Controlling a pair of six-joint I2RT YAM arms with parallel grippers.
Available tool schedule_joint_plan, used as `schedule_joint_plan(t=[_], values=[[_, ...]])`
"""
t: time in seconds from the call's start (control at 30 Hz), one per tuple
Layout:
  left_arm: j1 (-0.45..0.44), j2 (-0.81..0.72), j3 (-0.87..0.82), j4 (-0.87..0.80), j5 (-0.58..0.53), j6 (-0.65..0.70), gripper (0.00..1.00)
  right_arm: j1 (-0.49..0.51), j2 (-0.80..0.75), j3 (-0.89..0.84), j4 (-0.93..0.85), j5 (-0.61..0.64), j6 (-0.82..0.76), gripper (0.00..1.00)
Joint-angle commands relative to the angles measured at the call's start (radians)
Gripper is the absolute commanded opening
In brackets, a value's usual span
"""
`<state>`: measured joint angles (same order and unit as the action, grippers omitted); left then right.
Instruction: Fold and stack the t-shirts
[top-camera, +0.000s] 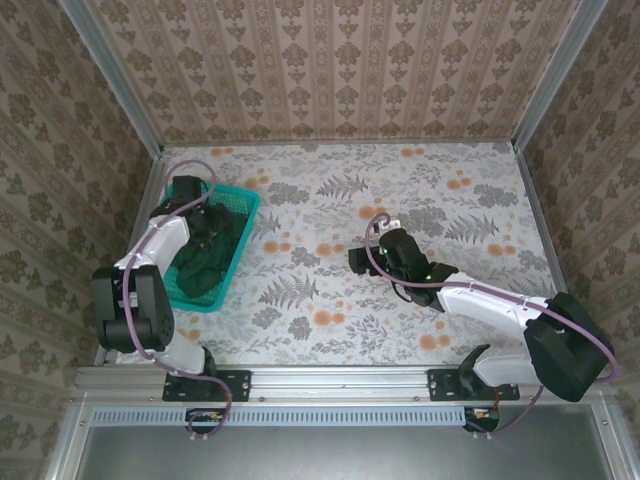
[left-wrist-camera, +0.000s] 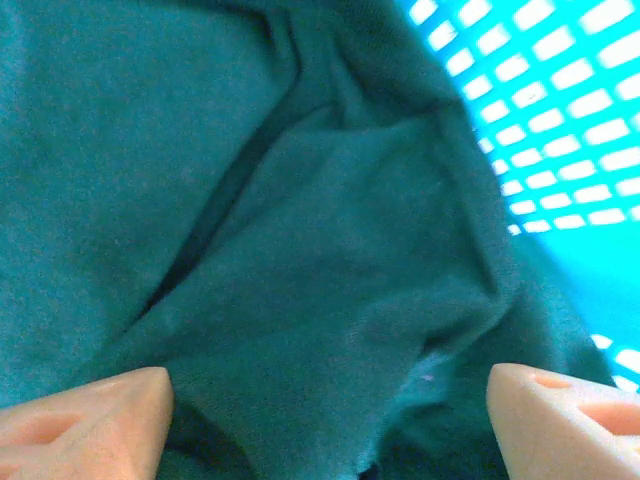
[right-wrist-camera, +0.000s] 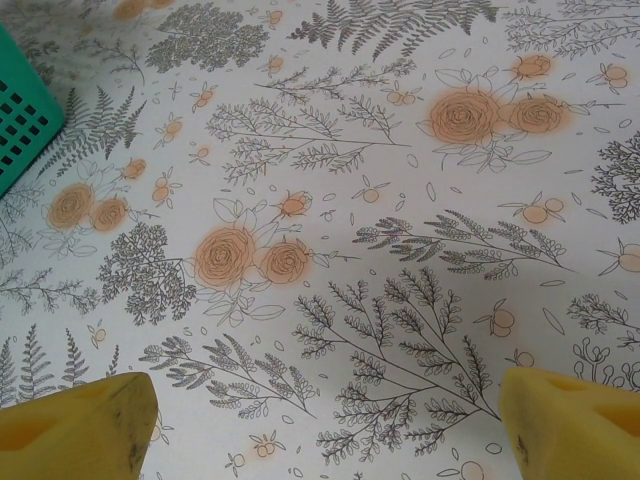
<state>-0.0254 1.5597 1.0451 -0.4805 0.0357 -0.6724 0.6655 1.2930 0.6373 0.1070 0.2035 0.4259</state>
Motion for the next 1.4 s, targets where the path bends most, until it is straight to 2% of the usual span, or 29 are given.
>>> schedule_joint_plan(t=[0.0, 0.07, 0.13, 0.2, 0.3, 0.43, 0.57, 0.77, 0.93, 1.0, 1.07, 1.13, 1.23, 1.3, 1.37], values=[[0.001, 0.042, -0.014, -0.001, -0.037, -0.009, 0.72, -0.002, -0.013, -0.01, 0.016, 0.025, 0.015, 0.9], [0.006, 0.052, -0.012, 0.021, -0.028, -0.016, 0.62, -0.001, -0.011, -0.01, 0.016, 0.031, 0.013, 0.9], [0.007, 0.045, 0.001, 0.026, -0.029, -0.017, 0.46, -0.002, -0.011, -0.009, 0.012, 0.038, 0.013, 0.9], [0.007, 0.017, 0.031, 0.016, -0.045, -0.025, 0.22, -0.001, -0.015, -0.011, 0.011, 0.045, 0.011, 0.9], [0.0, -0.074, 0.074, 0.01, -0.094, -0.031, 0.0, -0.002, -0.023, -0.018, 0.018, 0.054, 0.008, 0.9], [-0.054, -0.223, 0.199, 0.004, -0.177, 0.033, 0.0, -0.002, -0.03, -0.022, 0.02, 0.071, 0.009, 0.9], [-0.196, -0.334, 0.375, 0.03, -0.27, 0.189, 0.0, -0.001, -0.062, -0.039, 0.024, 0.114, 0.014, 0.9], [-0.485, -0.4, 0.529, 0.14, -0.125, 0.338, 0.0, -0.003, -0.124, -0.083, 0.058, 0.167, 0.016, 0.91], [-0.699, -0.331, 0.632, 0.156, -0.065, 0.365, 0.0, -0.003, -0.169, -0.112, 0.092, 0.166, 0.01, 0.92], [-0.784, -0.276, 0.695, 0.154, -0.077, 0.404, 0.0, -0.004, -0.188, -0.129, 0.114, 0.158, 0.009, 0.93], [-0.832, -0.208, 0.783, 0.118, -0.099, 0.443, 0.0, -0.004, -0.207, -0.147, 0.15, 0.119, 0.006, 0.94], [-0.851, -0.137, 0.862, 0.088, -0.072, 0.453, 0.0, -0.004, -0.23, -0.167, 0.196, 0.054, 0.002, 0.95], [-0.853, -0.036, 0.927, 0.072, -0.012, 0.394, 0.0, -0.004, -0.284, -0.215, 0.292, -0.055, -0.008, 0.99], [-0.851, 0.036, 0.969, 0.042, 0.02, 0.359, 0.0, -0.004, -0.325, -0.251, 0.346, -0.083, -0.009, 0.99], [-0.846, 0.118, 1.026, -0.023, 0.036, 0.335, 0.04, -0.005, -0.353, -0.267, 0.359, -0.078, -0.011, 1.0]])
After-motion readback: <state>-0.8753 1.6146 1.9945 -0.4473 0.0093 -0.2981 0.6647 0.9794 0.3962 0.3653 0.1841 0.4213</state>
